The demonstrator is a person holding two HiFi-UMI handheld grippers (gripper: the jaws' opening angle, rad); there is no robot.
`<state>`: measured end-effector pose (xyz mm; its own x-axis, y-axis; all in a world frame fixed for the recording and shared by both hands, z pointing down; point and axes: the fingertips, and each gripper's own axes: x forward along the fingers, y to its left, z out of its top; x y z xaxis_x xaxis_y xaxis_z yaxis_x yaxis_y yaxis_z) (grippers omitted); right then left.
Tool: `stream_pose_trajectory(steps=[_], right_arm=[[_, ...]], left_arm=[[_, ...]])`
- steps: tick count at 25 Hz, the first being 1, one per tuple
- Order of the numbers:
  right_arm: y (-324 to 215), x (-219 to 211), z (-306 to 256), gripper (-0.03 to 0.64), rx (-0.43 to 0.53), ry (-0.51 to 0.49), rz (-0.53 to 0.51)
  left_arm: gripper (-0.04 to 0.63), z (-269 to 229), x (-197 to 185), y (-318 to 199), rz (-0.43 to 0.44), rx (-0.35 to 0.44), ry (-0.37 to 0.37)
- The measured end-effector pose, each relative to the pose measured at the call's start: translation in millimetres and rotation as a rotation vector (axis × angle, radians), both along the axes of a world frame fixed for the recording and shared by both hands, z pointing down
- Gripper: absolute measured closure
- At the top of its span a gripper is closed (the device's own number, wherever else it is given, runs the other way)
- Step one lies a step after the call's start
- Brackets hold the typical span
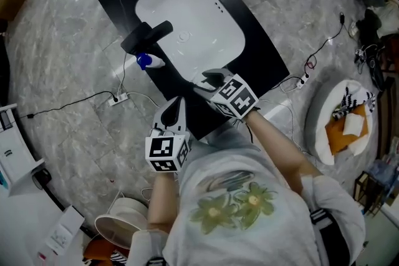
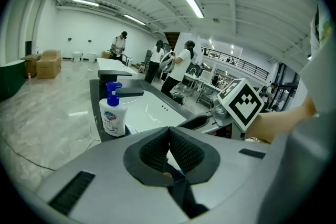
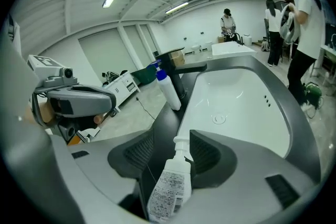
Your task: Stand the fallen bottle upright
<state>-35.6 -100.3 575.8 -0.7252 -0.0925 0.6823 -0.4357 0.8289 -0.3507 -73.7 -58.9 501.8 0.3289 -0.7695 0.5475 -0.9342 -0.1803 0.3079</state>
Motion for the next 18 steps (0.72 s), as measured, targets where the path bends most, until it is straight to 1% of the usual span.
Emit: stream_pose_trajectory(steps=[4, 10, 14, 18], right_arm=[[-2, -2, 13, 0.417, -0.038, 0.004, -0.029], [-3, -5, 40, 0.408, -0.1, 0.046, -0.053], [-3, -6, 54, 0.408, -0.141, 0.071, -0.051], [-2, -9, 63, 0.408, -0.19, 0.073, -0.04]], left_arm=[[0.577, 7, -1, -4, -0.045, 0.003, 0.002], [0.577, 15, -1, -6, -0.092, -0.004, -0.001], [0.577, 22, -2, -3, -0.101, -0.019, 0.0], [0.577, 29, -2, 0, -0.087, -0.04, -0.001]])
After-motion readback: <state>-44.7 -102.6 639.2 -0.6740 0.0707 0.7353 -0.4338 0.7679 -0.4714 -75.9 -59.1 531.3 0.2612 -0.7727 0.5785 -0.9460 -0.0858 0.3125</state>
